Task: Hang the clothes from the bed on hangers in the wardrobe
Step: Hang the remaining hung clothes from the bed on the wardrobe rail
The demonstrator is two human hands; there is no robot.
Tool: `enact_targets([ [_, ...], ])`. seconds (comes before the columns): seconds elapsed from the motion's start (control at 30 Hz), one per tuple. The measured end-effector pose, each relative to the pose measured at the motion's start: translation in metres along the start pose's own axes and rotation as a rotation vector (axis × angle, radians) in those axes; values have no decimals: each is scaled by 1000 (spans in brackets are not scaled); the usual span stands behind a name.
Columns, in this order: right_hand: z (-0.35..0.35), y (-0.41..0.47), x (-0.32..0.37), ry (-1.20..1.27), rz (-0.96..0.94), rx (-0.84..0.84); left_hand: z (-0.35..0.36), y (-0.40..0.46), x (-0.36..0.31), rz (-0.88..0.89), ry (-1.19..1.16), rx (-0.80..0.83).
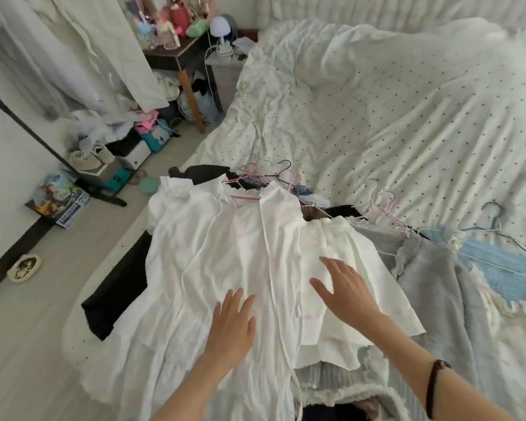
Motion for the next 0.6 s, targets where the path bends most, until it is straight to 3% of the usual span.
enact_targets([
  [0.23,-15,196,10,35,167,130,-64,161,73,1,72,42],
  [0.6,-10,375,-2,51,283,127,-31,288,127,75,20,55],
])
Point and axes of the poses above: each hand's wrist, its own y-axis towards the middle knuckle, its own z-axis out of the palm, x = y × z, the point moved 5 cm from there along y, towards the middle knuckle, and after that the axes turned 12 degrees about x, right-handed, at the moved point
